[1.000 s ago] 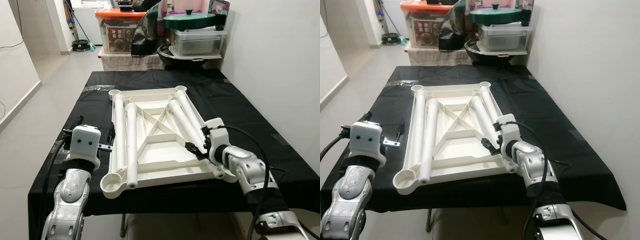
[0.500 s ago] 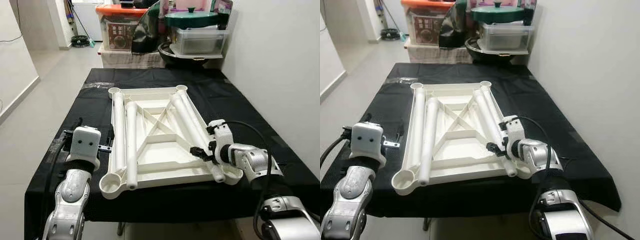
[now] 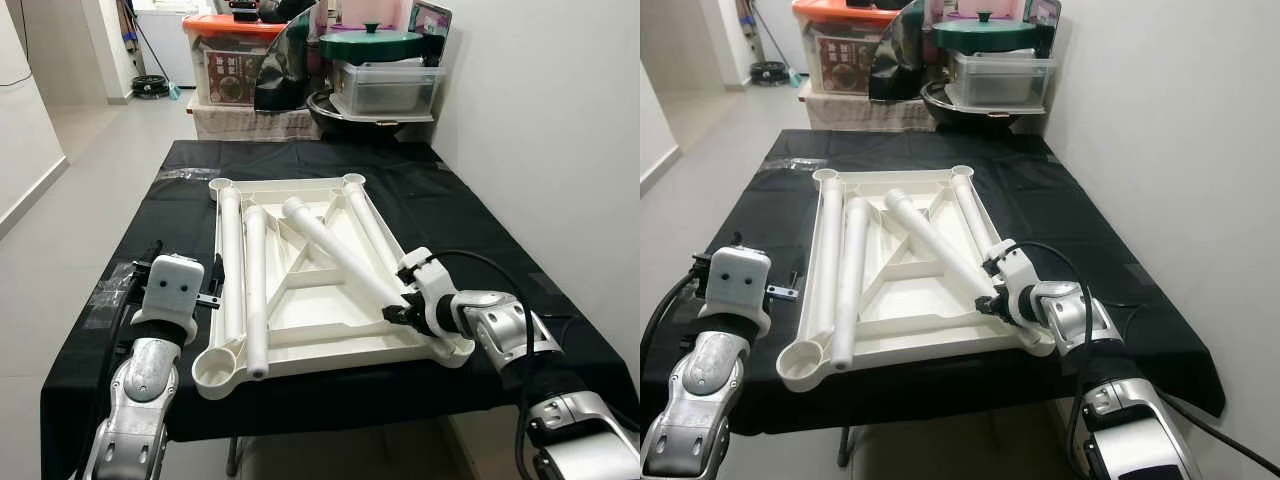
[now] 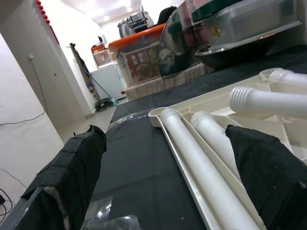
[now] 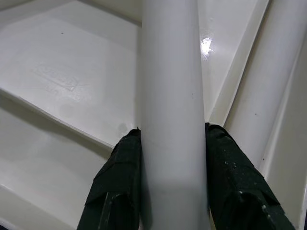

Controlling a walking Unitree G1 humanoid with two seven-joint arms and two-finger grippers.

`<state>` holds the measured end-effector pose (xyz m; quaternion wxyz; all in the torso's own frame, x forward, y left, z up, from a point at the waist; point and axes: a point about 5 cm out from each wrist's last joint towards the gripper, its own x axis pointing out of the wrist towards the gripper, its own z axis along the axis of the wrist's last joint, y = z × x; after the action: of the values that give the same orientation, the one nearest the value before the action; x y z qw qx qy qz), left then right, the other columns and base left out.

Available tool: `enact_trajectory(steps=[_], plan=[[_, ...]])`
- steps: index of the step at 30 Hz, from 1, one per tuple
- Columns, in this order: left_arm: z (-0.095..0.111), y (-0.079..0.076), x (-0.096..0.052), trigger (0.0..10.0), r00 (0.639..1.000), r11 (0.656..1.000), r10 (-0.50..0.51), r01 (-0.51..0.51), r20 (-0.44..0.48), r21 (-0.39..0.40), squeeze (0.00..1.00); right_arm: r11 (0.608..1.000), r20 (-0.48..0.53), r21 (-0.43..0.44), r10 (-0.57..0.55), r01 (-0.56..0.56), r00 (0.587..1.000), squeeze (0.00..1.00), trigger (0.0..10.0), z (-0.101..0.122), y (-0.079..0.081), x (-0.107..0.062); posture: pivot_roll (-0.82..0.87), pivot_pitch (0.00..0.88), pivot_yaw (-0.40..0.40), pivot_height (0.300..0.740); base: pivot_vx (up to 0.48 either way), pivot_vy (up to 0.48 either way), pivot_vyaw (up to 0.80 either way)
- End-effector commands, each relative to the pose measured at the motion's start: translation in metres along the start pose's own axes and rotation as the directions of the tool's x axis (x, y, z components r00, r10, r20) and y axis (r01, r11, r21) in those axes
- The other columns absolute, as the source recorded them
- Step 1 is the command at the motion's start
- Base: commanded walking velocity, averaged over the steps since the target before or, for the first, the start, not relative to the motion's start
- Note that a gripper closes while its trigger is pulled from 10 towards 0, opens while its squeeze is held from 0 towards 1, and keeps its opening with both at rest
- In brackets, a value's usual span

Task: Building children table

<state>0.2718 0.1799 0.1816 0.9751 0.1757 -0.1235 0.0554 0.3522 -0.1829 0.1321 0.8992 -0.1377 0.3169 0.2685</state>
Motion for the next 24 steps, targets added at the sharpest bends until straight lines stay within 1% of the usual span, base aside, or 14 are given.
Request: enact_trajectory(steps=[1, 5, 9, 10, 11, 12, 13, 16, 18, 20, 21, 22, 23, 24], plan=[[-0.002, 0.0, 0.003, 10.0, 1.0, 1.0, 0.001, -0.001, -0.015, 0.025, 0.0, 1.0, -0.108, 0.009, 0.028, -0.027, 0.994, 0.0, 0.0, -0.024, 0.007, 0.01, -0.01, 0.0, -0.084, 0.74, 0.0, 0.0, 0.0], [-0.002, 0.001, 0.004, 10.0, 1.0, 1.0, 0.007, -0.006, -0.017, 0.031, 0.0, 0.999, -0.049, 0.025, 0.039, -0.038, 0.998, 0.0, 0.0, -0.013, 0.008, 0.011, -0.01, 0.0, -0.085, 0.74, 0.0, 0.0, 0.0], [-0.003, 0.001, 0.004, 10.0, 1.0, 1.0, 0.002, -0.002, -0.018, -0.006, 0.0, 0.995, 0.234, 0.032, 0.085, -0.095, 0.968, 0.0, 0.0, 0.029, 0.017, 0.006, 0.0, 0.0, -0.082, 0.74, 0.0, 0.0, 0.0], [-0.003, 0.001, 0.004, 10.0, 1.0, 1.0, 0.002, -0.002, -0.018, -0.006, 0.0, 0.995, 0.234, 0.032, 0.085, -0.095, 0.968, 0.0, 0.0, 0.029, 0.017, 0.006, 0.0, 0.0, -0.082, 0.74, 0.0, 0.0, 0.0], [-0.002, 0.002, 0.004, 10.0, 1.0, 0.998, 0.003, -0.004, -0.02, -0.064, 0.0, 0.993, 0.345, 0.025, 0.102, -0.118, 0.933, 0.0, 0.0, 0.046, 0.02, 0.0, 0.0, 0.0, -0.077, 0.74, 0.0, 0.0, 0.0], [-0.002, 0.002, 0.004, 10.0, 1.0, 0.998, 0.003, -0.004, -0.02, -0.064, 0.0, 0.993, 0.345, 0.025, 0.102, -0.118, 0.933, 0.0, 0.0, 0.046, 0.02, 0.0, 0.0, 0.0, -0.077, 0.74, 0.0, 0.0, 0.0], [0.001, 0.003, 0.005, 10.0, 1.0, 0.989, -0.007, 0.005, -0.012, -0.149, 0.0, 0.99, 0.455, 0.014, 0.115, -0.137, 0.883, 0.0, 0.0, 0.064, 0.022, -0.008, 0.0, 0.0, -0.074, 0.74, 0.0, 0.0, 0.0], [0.005, 0.004, 0.007, 10.0, 1.0, 0.971, -0.011, 0.012, 0.005, -0.239, 0.0, 0.989, 0.544, 0.004, 0.119, -0.145, 0.83, 0.0, 0.0, 0.079, 0.023, -0.015, 0.0, 0.0, -0.071, 0.74, 0.0, 0.0, 0.0], [0.015, 0.006, 0.011, 10.0, 0.998, 0.889, -0.023, 0.044, 0.053, -0.456, 0.0, 0.988, 0.653, -0.02, 0.129, -0.154, 0.746, 0.0, 0.0, 0.094, 0.029, -0.023, 0.0, 0.0, -0.07, 0.74, 0.0, 0.0, 0.0], [0.015, 0.006, 0.011, 10.0, 0.998, 0.889, -0.023, 0.044, 0.053, -0.456, 0.0, 0.988, 0.653, -0.02, 0.129, -0.154, 0.746, 0.0, 0.0, 0.094, 0.029, -0.023, 0.0, 0.0, -0.07, 0.74, 0.0, 0.0, 0.0], [0.02, 0.006, 0.012, 10.0, 0.997, 0.83, -0.03, 0.068, 0.077, -0.553, 0.0, 0.985, 0.677, -0.029, 0.143, -0.168, 0.722, 0.0, 0.0, 0.096, 0.033, -0.024, 0.0, 0.0, -0.068, 0.74, 0.0, 0.0, 0.0], [0.02, 0.006, 0.012, 10.0, 0.997, 0.83, -0.03, 0.068, 0.077, -0.553, 0.0, 0.985, 0.677, -0.029, 0.143, -0.168, 0.722, 0.0, 0.0, 0.096, 0.033, -0.024, 0.0, 0.0, -0.068, 0.74, 0.0, 0.0, 0.0], [0.026, 0.007, 0.013, 10.0, 0.992, 0.746, -0.043, 0.109, 0.117, -0.657, 0.0, 0.982, 0.692, -0.051, 0.166, -0.182, 0.703, 0.0, 0.0, 0.097, 0.038, -0.024, 0.0, 0.0, -0.067, 0.74, 0.0, 0.0, 0.0], [0.026, 0.007, 0.013, 10.0, 0.992, 0.746, -0.043, 0.109, 0.117, -0.657, 0.0, 0.982, 0.692, -0.051, 0.166, -0.182, 0.703, 0.0, 0.0, 0.097, 0.038, -0.024, 0.0, 0.0, -0.067, 0.74, 0.0, 0.0, 0.0]])
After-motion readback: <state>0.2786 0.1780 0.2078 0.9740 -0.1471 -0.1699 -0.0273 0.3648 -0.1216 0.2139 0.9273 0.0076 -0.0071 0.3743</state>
